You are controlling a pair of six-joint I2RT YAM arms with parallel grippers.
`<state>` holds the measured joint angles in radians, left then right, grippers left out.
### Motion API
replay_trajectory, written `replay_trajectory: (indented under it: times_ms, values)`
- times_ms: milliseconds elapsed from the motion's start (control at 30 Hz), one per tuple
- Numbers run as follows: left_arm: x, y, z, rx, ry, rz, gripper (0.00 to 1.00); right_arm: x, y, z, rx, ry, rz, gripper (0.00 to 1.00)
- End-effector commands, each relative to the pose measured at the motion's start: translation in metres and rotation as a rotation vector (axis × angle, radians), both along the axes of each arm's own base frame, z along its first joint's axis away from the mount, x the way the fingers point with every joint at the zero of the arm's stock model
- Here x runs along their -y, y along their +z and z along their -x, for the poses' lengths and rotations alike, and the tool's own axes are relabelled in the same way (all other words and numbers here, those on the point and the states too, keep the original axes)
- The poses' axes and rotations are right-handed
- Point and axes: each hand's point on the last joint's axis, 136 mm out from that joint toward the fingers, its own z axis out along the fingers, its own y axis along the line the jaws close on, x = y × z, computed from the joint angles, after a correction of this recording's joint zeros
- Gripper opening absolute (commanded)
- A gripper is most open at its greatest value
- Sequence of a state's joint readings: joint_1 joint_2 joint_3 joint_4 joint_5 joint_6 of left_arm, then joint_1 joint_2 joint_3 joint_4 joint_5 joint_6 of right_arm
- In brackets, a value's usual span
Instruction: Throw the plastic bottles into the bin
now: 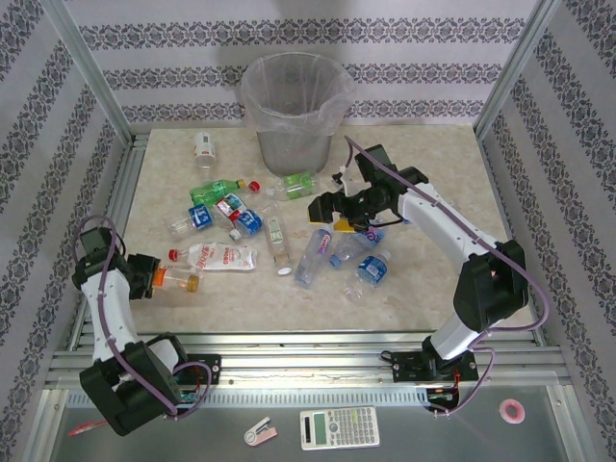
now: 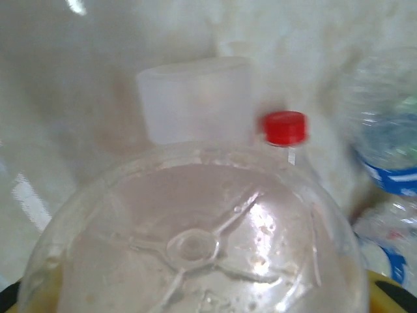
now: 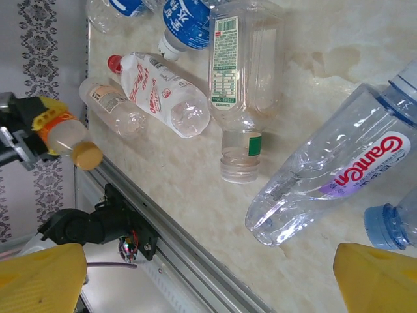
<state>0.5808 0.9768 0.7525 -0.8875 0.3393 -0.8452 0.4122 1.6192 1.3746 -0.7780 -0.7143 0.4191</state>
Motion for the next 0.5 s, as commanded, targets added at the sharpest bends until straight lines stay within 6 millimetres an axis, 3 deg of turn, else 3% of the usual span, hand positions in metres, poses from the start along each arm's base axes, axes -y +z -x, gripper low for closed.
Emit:
replay_trajectory:
  times_ms: [0,67,167,333,467]
  values:
    - [0.009,0.033,-0.001,0.044,-0.085,-0.052,0.19,0.011,0.009,-0.011,0.026,-0.036,0.017,0.97]
    - [0.017,0.056,-0.015,0.089,-0.162,-0.113,0.18,0.021,0.013,-0.017,0.033,-0.077,0.01,0.97]
    - [0.045,0.085,-0.049,0.107,-0.364,-0.255,0.19,0.038,0.021,-0.026,0.046,-0.142,-0.01,0.97]
    - [0.119,0.113,-0.129,0.315,-0.548,-0.137,0.2,0.061,0.028,-0.03,0.059,-0.194,-0.002,0.97]
    - [0.184,0.165,-0.193,0.502,-0.7,-0.026,0.2,0.077,0.03,-0.029,0.065,-0.233,-0.002,0.97]
